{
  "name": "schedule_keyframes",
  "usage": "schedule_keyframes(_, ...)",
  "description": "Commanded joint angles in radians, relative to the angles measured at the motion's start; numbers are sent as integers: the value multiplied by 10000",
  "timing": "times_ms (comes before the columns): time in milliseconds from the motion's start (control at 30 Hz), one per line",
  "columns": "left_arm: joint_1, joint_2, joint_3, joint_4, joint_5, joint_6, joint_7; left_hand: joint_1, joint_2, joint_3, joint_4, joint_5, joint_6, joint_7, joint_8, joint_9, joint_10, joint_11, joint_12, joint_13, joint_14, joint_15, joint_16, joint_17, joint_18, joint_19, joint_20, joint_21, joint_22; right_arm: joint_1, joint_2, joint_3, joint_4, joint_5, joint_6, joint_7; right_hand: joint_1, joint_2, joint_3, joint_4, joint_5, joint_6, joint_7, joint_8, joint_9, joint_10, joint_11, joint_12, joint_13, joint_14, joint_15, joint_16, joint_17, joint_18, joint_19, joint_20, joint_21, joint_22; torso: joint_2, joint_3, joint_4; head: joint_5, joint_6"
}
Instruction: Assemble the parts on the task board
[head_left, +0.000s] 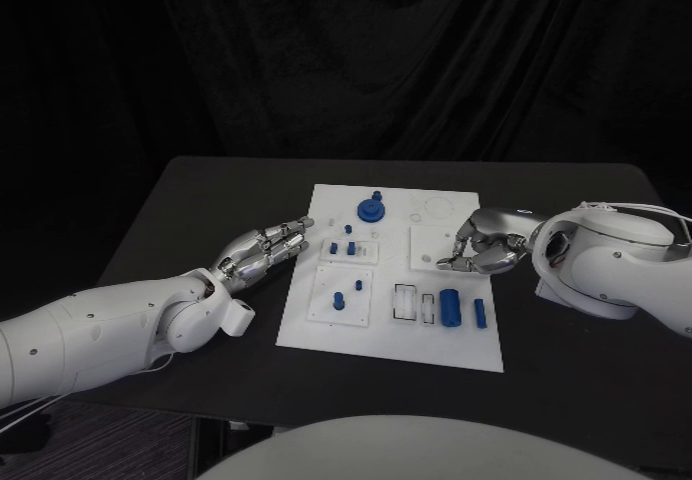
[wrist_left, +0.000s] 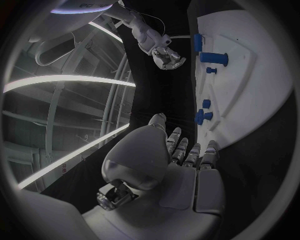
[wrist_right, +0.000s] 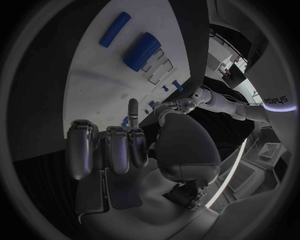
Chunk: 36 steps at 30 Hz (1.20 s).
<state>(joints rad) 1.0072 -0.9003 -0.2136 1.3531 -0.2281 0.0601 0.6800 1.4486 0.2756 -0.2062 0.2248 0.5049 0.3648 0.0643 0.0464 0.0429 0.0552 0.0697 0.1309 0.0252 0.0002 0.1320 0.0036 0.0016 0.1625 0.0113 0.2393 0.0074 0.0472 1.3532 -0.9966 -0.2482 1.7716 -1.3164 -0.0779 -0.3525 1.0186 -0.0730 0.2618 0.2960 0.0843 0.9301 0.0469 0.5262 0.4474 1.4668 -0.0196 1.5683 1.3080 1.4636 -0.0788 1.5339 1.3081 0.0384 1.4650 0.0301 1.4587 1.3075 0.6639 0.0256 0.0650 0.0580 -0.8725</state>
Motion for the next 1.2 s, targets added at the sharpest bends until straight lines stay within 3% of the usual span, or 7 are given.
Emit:
schedule_keyframes(33, -10, 20, 8, 15, 56, -116, 1193, -46, -19, 11, 59, 58, 36, -39, 35, 7, 74, 15, 57, 15, -2, -81, -36, -16, 149, 17, -76, 39, -8, -75, -59, 5, 61, 1010, 1024, -1266, -415, 31, 66, -3, -95, -119, -5, 189, 117, 1040, -62, 25, 2627, 933, -82, -13, 1927, -131, 726, -85, -5, 2306, 10, 19, 9, -81, -1)
schedule_keyframes(233, -11, 44, 8, 0, 56, -85, 1173, -39, -13, 17, 59, 67, 48, -36, 38, 8, 74, 20, 54, 14, -2, -80, -36, -16, 149, 19, -77, 41, 0, -197, -108, 5, 107, 1256, 935, -1709, -900, -5, 98, -10, -33, -184, -30, 392, 226, 1040, -81, 25, 2627, 774, -105, -437, 1180, -15, 548, -94, -488, 2152, 12, 19, 2, -166, -1)
schedule_keyframes(467, -12, 59, 8, -24, 56, -26, 1118, -2, 3, 44, 43, 90, 43, -6, 36, 6, 66, 19, 42, 9, -2, -59, -36, -16, 148, 23, -62, 45, 9, -414, -168, 4, 226, 1334, 689, -2104, -1207, -235, 121, -1, -51, -162, -76, 604, 340, 1040, -119, 25, 2627, 706, -139, -661, 829, 53, 430, -116, -778, 2060, 13, 20, 0, -227, -1)
schedule_keyframes(733, -16, 76, 8, -53, 56, 30, 1052, 30, 9, 67, 27, 101, 32, 10, 33, 4, 60, 20, 40, 8, -2, -20, -36, -16, 145, 28, -29, 47, 16, -689, -211, 4, 295, 1353, 650, -2388, -2095, -536, -26, 13, -358, -284, -115, 780, 475, 1040, -168, 25, 2627, 698, -192, -763, 669, 73, 387, -174, -868, 2030, 14, 20, 2, -264, -1)
schedule_keyframes(1200, -25, 124, 8, -106, 56, 120, 918, 66, 17, 96, 8, 109, 13, 28, 28, 0, 40, 29, 15, 2, -2, 41, -36, -16, 139, 31, 16, 49, 17, -901, -50, 4, 224, 1356, 642, -2319, -1938, -739, -41, 3, -359, -380, -104, 734, 456, 1040, -163, 25, 2627, 659, -195, -888, 469, 112, 318, -189, -1049, 1973, 12, 21, 3, -260, -1)
